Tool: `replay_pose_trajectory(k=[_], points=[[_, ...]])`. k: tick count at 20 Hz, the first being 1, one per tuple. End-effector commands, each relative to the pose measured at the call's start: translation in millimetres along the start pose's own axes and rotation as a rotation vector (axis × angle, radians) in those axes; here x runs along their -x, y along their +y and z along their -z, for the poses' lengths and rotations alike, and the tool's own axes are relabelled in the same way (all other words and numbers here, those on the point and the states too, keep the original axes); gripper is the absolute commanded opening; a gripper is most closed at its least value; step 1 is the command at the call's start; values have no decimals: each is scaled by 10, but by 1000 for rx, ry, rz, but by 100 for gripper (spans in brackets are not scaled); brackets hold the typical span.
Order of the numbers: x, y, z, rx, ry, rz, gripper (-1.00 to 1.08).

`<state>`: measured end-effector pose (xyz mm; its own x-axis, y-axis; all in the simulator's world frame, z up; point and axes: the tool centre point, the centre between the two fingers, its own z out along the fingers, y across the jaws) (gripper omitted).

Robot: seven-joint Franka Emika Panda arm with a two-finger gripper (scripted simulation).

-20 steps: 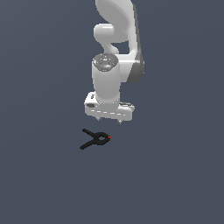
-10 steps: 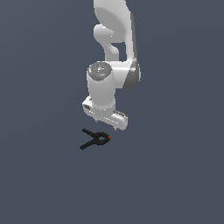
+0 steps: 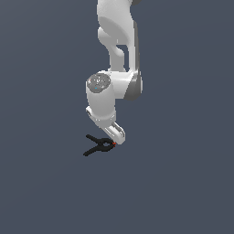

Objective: Pick up the object and move it to a goal position.

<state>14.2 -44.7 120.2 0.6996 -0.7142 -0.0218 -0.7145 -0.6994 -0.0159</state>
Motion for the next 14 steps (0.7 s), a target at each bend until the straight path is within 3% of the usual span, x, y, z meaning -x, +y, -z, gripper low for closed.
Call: replay_pose_trajectory(k=[1, 14], points=[[-43, 22, -55, 1, 1, -80, 100], [-260, 150, -330, 5, 12, -484, 100]])
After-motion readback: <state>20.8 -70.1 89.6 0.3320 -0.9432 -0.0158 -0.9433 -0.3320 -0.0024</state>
